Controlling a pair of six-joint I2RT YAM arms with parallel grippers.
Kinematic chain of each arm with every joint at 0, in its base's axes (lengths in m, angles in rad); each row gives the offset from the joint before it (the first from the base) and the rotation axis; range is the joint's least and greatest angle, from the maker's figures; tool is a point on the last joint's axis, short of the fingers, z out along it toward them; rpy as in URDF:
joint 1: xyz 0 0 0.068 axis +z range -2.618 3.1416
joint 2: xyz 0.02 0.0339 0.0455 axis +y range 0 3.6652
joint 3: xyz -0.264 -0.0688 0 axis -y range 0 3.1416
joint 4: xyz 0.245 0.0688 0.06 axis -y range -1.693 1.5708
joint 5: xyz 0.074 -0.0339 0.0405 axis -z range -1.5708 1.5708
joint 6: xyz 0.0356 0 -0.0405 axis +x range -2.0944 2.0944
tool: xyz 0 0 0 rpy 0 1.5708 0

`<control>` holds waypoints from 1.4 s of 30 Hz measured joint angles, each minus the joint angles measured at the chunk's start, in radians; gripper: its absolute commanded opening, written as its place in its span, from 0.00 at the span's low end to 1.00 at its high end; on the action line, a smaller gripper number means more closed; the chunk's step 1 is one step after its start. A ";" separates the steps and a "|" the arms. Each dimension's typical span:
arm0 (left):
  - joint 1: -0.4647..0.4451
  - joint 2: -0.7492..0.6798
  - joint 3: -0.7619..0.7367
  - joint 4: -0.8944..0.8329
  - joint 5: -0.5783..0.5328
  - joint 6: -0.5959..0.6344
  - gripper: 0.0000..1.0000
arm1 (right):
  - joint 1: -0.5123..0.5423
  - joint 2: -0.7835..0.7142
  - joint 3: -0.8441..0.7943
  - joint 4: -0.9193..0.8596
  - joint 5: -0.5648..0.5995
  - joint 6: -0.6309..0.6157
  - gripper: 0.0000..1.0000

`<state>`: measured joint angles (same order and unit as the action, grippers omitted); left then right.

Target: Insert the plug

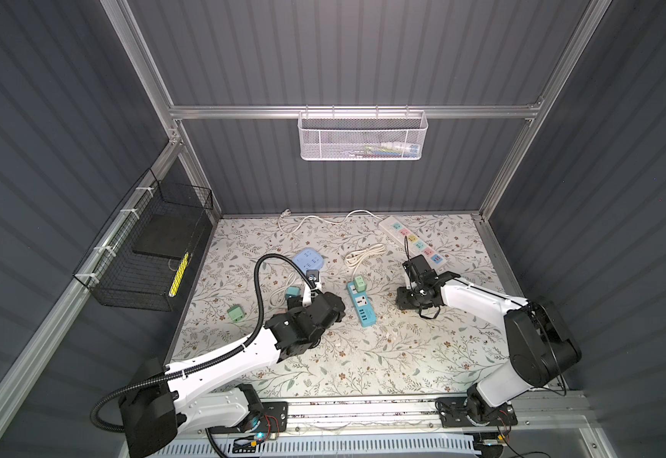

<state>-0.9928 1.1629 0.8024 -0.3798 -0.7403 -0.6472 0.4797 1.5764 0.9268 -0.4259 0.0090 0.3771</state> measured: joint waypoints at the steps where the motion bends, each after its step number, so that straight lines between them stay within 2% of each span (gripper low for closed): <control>1: 0.002 -0.003 0.000 -0.003 -0.004 -0.003 1.00 | 0.014 -0.007 0.000 -0.004 0.006 0.005 0.47; 7: 0.034 -0.060 0.000 -0.061 -0.043 -0.046 1.00 | 0.172 -0.024 0.026 -0.056 0.051 0.046 0.47; 11: 0.106 -0.110 0.000 -0.126 -0.044 -0.075 1.00 | 0.309 -0.011 0.093 -0.087 0.074 0.081 0.47; 17: 0.267 -0.184 0.000 -0.189 -0.002 -0.079 1.00 | 0.493 0.111 0.246 -0.082 0.081 0.113 0.48; 21: 0.301 -0.188 0.000 -0.213 0.025 -0.074 1.00 | 0.568 0.222 0.304 -0.072 0.063 0.106 0.49; 26: 0.303 -0.188 0.001 -0.235 0.043 -0.063 1.00 | 0.594 0.302 0.317 -0.075 0.045 0.086 0.51; 32: 0.303 -0.188 0.018 -0.246 0.049 -0.043 1.00 | 0.592 0.318 0.317 -0.080 0.040 0.076 0.67; 34: 0.303 -0.188 0.025 -0.246 0.053 -0.033 1.00 | 0.593 0.315 0.317 -0.084 0.042 0.072 0.68; 39: 0.303 -0.188 0.033 -0.221 0.092 0.034 1.00 | 0.591 0.240 0.317 -0.105 0.043 0.071 0.69; 42: 0.303 -0.188 0.033 -0.195 0.129 0.077 1.00 | 0.581 0.121 0.302 -0.100 0.056 0.076 0.71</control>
<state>-0.6899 0.9745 0.8352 -0.5747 -0.6113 -0.5697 1.0607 1.6974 1.2289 -0.5255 0.0650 0.4534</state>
